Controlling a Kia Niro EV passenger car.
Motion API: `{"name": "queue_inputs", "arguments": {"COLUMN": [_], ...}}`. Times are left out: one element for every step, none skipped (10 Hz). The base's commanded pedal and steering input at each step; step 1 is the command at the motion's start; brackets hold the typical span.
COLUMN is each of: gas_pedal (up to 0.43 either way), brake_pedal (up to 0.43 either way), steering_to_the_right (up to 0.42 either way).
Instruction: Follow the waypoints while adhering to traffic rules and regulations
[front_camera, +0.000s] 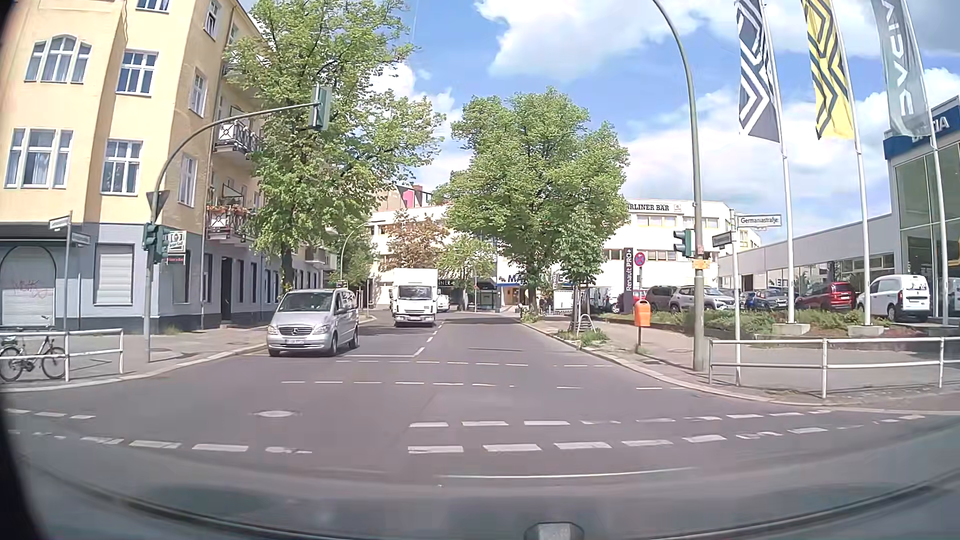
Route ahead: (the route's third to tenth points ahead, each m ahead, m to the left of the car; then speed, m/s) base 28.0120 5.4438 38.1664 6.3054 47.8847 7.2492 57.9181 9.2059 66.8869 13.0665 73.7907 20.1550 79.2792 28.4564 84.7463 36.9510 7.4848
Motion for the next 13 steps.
{"name": "queue_inputs", "arguments": {"gas_pedal": [0.48,0.461,0.429,0.378,0.311,0.299,0.299,0.299,0.299,0.287,0.28,0.28,0.268], "brake_pedal": [0.018,0.018,0.018,0.018,0.018,0.018,0.018,0.018,0.018,0.018,0.018,0.018,0.018], "steering_to_the_right": [0.0,-0.001,0.0,0.0,0.0,0.0,0.001,0.002,0.002,0.002,0.002,-0.008,-0.028]}}
